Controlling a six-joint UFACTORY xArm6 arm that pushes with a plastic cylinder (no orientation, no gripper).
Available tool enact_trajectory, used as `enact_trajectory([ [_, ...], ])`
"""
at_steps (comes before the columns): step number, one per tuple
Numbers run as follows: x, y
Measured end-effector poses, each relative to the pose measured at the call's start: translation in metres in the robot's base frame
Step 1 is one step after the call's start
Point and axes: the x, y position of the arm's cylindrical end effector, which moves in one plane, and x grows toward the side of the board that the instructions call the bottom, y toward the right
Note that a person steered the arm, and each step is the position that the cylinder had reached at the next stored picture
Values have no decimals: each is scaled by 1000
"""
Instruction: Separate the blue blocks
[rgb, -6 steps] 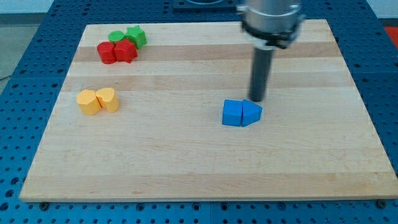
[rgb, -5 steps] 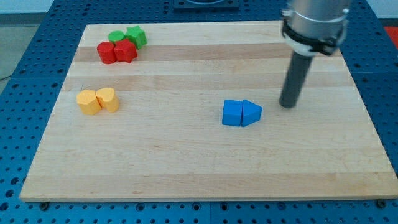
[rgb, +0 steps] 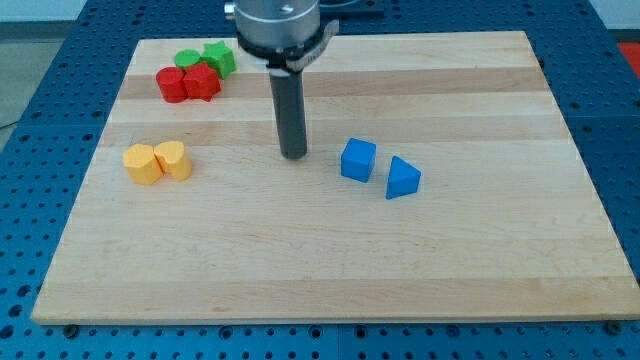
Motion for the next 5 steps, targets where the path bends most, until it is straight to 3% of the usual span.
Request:
enact_trajectory([
  [1, 36, 36],
  [2, 35, 89],
  [4, -72, 74],
  [5, -59, 74],
])
